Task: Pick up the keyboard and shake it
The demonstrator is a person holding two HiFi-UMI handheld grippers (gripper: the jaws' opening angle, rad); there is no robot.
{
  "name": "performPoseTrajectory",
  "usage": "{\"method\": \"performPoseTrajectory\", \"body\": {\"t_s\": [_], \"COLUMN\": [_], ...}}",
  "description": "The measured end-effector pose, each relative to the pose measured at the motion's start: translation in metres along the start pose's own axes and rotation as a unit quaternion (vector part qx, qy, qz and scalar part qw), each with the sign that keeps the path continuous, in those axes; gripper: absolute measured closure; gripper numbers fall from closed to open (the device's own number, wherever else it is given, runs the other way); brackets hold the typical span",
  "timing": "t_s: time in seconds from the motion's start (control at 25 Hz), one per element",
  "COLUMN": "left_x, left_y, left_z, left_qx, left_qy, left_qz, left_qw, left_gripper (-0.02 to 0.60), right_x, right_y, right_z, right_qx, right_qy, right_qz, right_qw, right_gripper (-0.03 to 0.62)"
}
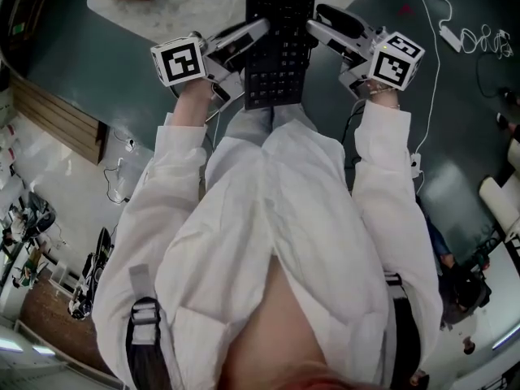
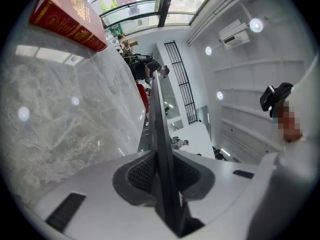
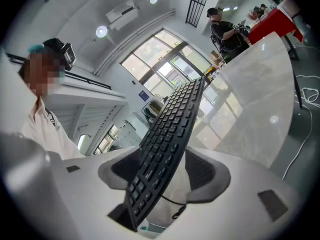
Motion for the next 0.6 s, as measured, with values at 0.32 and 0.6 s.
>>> {"method": "performPoseTrajectory", "body": {"t_s": [0.32, 0.6], "left_x": [-0.023, -0.05], "left_y": [-0.003, -0.009], "left_z": [0.004, 0.017], "left_qx": [0.012, 0.017], "left_qy": [-0.025, -0.067], "left_qz": [-0.039, -0.077], "left_qw": [0.9988, 0.9946], "left_gripper": [0.505, 0.505], "right_x": [-0.003, 0.015], "right_y": [-0.004, -0.009], "right_z": [0.048, 0.073], "right_qx": [-0.086, -0.091], "right_qy": [-0.029, -0.034], "right_qz": [0.022, 0.084], "right_qw": [0.996, 0.992], "right_gripper": [0.326, 0.326]}}
Point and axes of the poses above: the fingertips, and each gripper's own axes: y backward along the fingers, x to its left, z out of its top, the point moved 2 cm from there along y, backward along the fingers, and after that the axes turned 11 degrees about -z, right-handed, at the moved point
